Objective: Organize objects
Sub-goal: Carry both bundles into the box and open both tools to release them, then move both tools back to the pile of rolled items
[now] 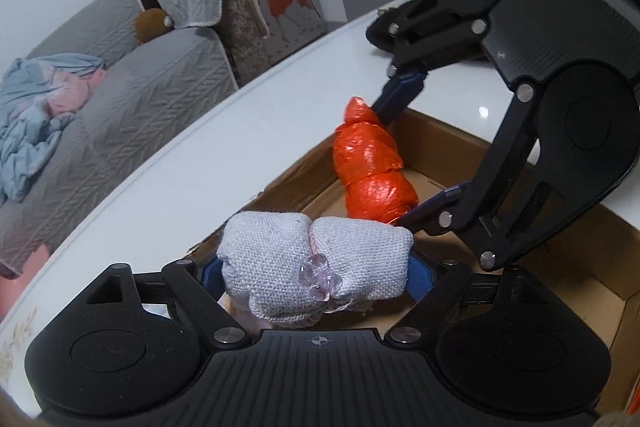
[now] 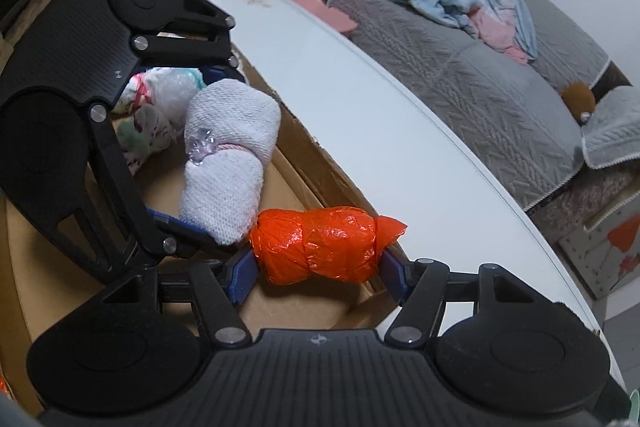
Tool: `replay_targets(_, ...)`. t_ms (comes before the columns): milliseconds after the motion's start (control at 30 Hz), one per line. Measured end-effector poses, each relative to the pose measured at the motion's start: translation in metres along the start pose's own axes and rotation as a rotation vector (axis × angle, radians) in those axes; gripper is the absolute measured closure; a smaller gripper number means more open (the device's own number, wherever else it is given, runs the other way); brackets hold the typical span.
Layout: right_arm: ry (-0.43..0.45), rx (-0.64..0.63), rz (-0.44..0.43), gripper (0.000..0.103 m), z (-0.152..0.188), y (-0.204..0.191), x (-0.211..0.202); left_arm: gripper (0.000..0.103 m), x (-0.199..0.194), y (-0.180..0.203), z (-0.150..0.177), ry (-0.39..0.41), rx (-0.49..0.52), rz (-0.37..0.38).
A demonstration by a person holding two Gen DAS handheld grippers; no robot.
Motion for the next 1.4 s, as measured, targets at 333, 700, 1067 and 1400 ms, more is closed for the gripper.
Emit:
replay_targets(333, -0.012, -0.040, 0.021, 0.026, 0.003, 0.006, -0.001, 0.004, -0.003, -0.001, 0.002, -0.017, -0.005, -0.020)
replay_targets(700, -0.013, -0.031, 0.029, 0.024, -0.003, 0.015, -0.004, 0.003, -0.013, -0.001, -0.004, -0.014, -0.024, -0.027)
replay_targets(1067, -0.001, -0.015, 0.011, 0.019, -0.010, 0.015, -0.016, 0.003, -0.038, -0.006, -0.011, 0.003, -0.026, -0.051)
replay_targets(1400, 0.058, 0.035, 0.042, 0.015, -0.024, 0.016, -0.047, 0.001, -0.087, -0.030, 0.005, 0.002, -0.134, -0.132)
Point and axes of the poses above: each gripper's, at about its wrist camera, not at the fingertips, and x roughly the way its jaws point, y to its right, z to its underside, the point moved 9 cm from there along x, roughly the way its jaws point, and after that the axes turned 6 degrees about x, right-handed, at the moved point
